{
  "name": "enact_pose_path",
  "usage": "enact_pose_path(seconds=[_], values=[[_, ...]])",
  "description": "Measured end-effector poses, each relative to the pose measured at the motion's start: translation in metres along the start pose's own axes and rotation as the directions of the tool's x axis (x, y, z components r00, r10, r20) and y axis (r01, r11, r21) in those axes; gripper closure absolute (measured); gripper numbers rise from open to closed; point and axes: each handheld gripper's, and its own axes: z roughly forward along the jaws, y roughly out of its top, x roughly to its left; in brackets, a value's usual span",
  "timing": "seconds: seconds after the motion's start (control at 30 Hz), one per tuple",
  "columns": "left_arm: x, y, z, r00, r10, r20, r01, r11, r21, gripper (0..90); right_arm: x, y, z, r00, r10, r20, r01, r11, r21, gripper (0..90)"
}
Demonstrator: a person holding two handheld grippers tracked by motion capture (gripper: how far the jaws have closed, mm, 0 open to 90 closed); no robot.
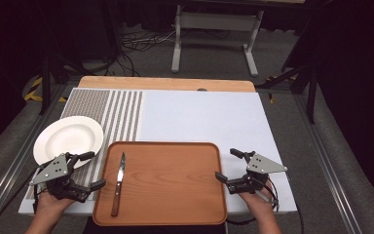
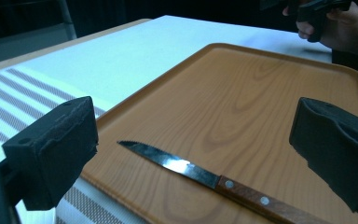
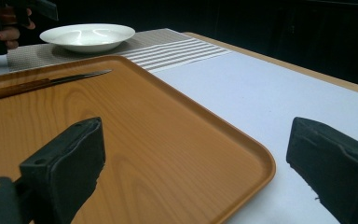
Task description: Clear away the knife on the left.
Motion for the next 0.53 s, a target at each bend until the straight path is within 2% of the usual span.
enact_pose_path(seconds=[0.1, 0.13, 0.23, 0.53], values=[[0.003, -0.0057, 0.0008, 0.9995, -0.032, -0.006, 0.032, 0.9994, 0.008, 1.8, -0.0004, -0.0017, 0.0006, 1.0, 0.003, 0.001, -0.003, 1.0, 0.004, 5.3], [0.0046, -0.007, 0.0007, 0.9988, -0.05, -0.006, 0.05, 0.9988, -0.003, 1.7, -0.0003, -0.0019, 0.0009, 1.0, 0.003, 0.0, -0.003, 1.0, 0.005, 5.3], [0.0061, -0.0064, -0.0005, 0.9977, -0.065, -0.019, 0.065, 0.9977, -0.019, 1.4, -0.0003, -0.0018, 0.0016, 1.0, -0.001, -0.002, 0.001, 1.0, 0.009, 5.3], [0.0033, -0.005, -0.0006, 0.9995, -0.018, -0.025, 0.017, 0.9997, -0.02, 1.3, -0.0007, -0.002, 0.0008, 0.9999, 0.006, -0.009, -0.006, 1.0, 0.006, 5.2]])
